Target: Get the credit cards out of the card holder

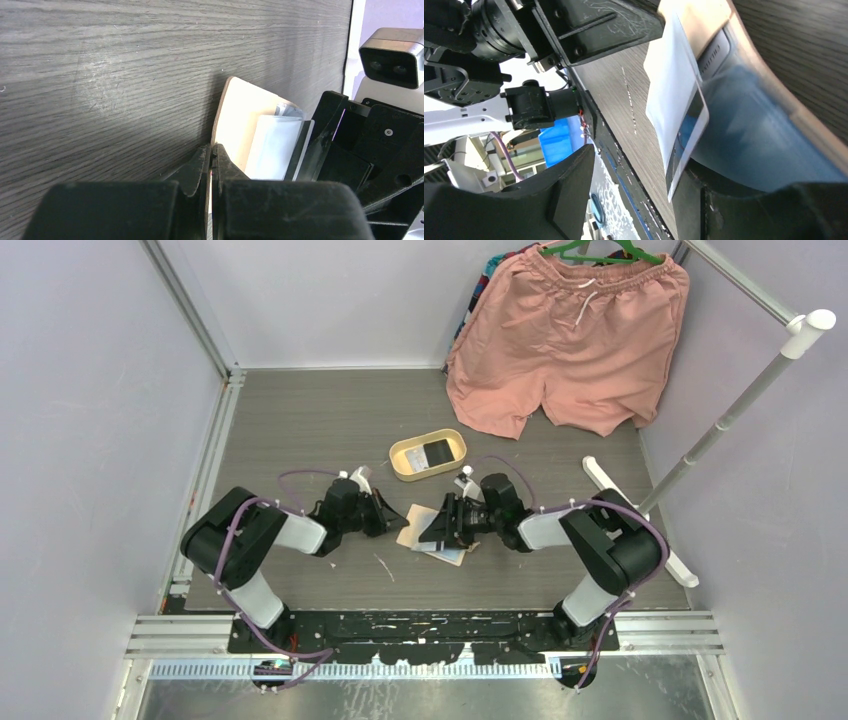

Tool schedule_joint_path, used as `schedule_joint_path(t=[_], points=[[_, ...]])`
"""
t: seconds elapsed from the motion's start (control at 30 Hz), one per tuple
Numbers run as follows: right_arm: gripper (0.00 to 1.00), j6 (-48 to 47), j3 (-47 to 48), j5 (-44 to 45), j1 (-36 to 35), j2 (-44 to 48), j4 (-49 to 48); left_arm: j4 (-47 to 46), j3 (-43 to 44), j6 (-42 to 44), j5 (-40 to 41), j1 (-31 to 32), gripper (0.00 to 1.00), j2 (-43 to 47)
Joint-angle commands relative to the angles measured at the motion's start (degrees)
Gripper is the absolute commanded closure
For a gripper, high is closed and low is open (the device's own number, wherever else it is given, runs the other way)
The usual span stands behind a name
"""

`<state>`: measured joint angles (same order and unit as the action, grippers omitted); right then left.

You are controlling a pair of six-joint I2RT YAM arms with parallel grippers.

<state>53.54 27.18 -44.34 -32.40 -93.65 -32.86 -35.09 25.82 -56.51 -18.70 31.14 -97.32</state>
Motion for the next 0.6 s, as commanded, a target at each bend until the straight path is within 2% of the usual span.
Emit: schedule_joint_path(t=[0.0, 0.17, 0.33, 0.4, 0.57], points=[[0.4, -5.4, -0.6, 0.3, 1.2, 4.4, 10.1, 18.1, -3.3, 6.1, 12.7, -1.3, 1.0, -5.7], [0.4, -6.5, -1.8, 1.9, 2.3, 5.0, 11.7, 17.8, -3.2, 6.2, 12.5, -1.3, 1.0, -6.1], [0.5, -6.5, -2.1, 3.9, 2.6, 3.1, 11.6, 17.9, -3.2, 6.2, 12.4, -1.3, 1.0, -6.1], [0.51, -6.5, -2.2, 4.7, 2.7, 2.7, 11.4, 17.9, -3.3, 6.3, 12.4, -1.4, 1.0, -6.1], [0.39, -6.4, -2.0, 7.6, 3.0, 4.4, 12.3, 18.0, -3.3, 6.4, 12.2, -1.3, 1.0, -6.1]])
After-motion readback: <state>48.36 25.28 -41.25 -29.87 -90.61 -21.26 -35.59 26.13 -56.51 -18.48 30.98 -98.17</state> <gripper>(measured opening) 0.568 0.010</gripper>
